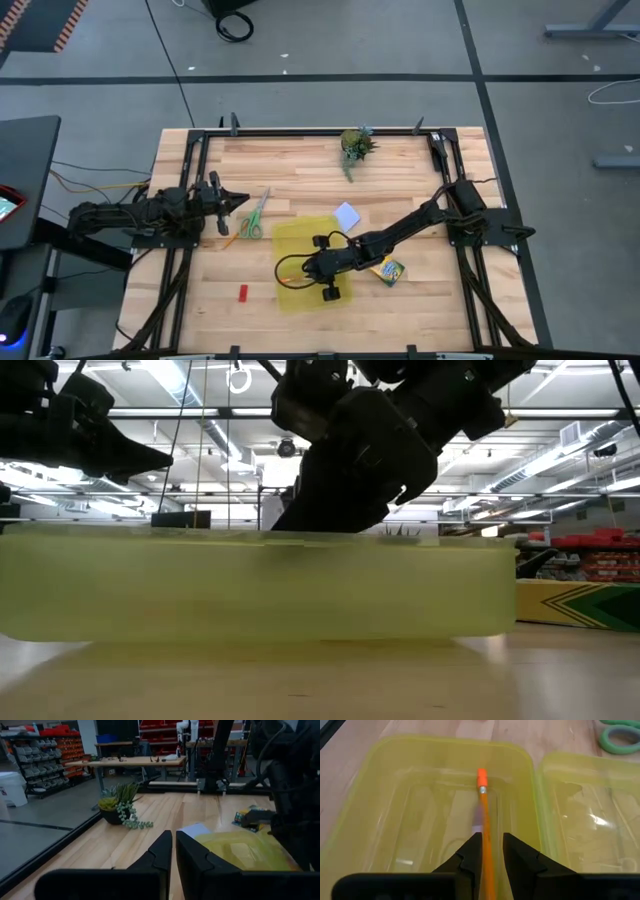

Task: Pack school essentials
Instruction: Put the yellow crayon box into the yellow supply box

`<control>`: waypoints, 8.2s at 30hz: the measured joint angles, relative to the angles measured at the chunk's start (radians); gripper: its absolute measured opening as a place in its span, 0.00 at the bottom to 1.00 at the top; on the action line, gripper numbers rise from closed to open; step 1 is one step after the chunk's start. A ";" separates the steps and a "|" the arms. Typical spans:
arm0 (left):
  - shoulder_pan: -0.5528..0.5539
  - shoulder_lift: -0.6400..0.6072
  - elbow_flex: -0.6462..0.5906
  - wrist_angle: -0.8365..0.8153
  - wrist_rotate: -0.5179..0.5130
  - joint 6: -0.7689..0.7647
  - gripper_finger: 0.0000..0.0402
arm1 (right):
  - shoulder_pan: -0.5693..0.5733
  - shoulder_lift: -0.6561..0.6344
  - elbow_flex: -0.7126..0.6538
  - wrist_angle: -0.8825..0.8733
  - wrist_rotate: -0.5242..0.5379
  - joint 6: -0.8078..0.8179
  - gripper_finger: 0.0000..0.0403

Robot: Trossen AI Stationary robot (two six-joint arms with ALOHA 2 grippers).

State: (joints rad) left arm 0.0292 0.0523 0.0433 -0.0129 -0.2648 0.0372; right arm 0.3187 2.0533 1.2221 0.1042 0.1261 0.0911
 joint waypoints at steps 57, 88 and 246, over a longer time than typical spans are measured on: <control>0.000 0.000 0.000 0.001 -0.001 0.000 0.09 | -0.096 -0.027 0.344 -0.496 -0.086 0.015 0.21; 0.000 0.013 0.000 0.000 -0.001 0.000 0.06 | -0.141 -0.524 -0.121 -0.641 -0.030 0.258 0.23; 0.000 0.013 0.000 0.001 -0.001 0.000 0.07 | 0.192 -0.313 -0.248 -0.721 0.127 0.967 0.84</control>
State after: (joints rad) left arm 0.0291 0.0650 0.0433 -0.0124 -0.2653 0.0372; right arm 0.5103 1.7405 0.9743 -0.6165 0.2526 1.0581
